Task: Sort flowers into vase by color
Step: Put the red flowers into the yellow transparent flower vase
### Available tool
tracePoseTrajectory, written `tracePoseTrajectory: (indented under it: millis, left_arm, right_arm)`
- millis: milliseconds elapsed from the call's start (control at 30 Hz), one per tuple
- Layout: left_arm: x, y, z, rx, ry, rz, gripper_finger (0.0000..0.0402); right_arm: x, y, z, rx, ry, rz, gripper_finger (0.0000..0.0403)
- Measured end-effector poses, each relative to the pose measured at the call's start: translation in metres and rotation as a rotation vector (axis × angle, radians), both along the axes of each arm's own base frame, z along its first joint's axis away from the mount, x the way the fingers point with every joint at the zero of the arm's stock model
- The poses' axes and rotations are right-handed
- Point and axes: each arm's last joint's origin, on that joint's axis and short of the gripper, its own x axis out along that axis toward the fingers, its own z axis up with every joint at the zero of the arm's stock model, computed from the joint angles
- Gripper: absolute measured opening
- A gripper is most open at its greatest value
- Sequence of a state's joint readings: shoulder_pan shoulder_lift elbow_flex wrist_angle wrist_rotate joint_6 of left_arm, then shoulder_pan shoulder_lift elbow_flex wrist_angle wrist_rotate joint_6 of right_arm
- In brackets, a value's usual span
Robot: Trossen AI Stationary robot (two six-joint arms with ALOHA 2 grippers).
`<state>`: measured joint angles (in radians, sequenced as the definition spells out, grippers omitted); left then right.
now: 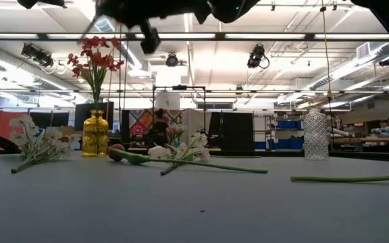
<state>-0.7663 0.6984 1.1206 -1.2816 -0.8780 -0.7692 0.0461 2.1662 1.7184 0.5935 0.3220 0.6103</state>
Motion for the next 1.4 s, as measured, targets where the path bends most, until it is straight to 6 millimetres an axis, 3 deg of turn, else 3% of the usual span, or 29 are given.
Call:
tracePoseTrajectory:
  millis: [167, 367, 533, 633, 800, 933, 1133, 1400]
  left_arm:
    - [0.001, -0.003, 0.006, 0.018, -0.043, -0.091, 0.0228]
    - [0.007, -0.011, 0.017, 0.042, -0.118, -0.187, 0.0228]
    - [0.009, -0.009, 0.021, 0.021, -0.214, -0.035, 0.0228]
    - [0.011, -0.01, 0.007, 0.043, -0.224, -0.007, 0.0228]
    - [0.012, -0.014, -0.038, -0.089, -0.241, -0.045, 0.0228]
    - [0.012, -0.012, -0.061, -0.121, -0.306, -0.064, 0.0228]
    - [0.007, 0.005, -0.05, -0.139, -0.447, -0.022, 0.0228]
    - [0.001, 0.019, -0.039, -0.083, -0.532, -0.058, 0.0228]
  right_arm:
    - [-0.004, -0.004, 0.018, -0.107, -0.159, 0.006, 0.0017]
    - [-0.006, -0.016, 0.023, -0.111, -0.215, -0.004, 0.0017]
    - [-0.01, -0.022, 0.034, -0.214, -0.324, 0.038, 0.0017]
    - [-0.014, -0.021, 0.04, -0.277, -0.391, 0.035, 0.0017]
    - [-0.014, -0.019, 0.04, -0.32, -0.388, 0.052, 0.0017]
    - [-0.013, -0.032, 0.039, -0.312, -0.382, 0.094, 0.0017]
    - [-0.015, -0.055, 0.038, -0.317, -0.394, 0.292, 0.0017]
    - [-0.011, -0.066, 0.029, -0.33, -0.279, 0.3, 0.0018]
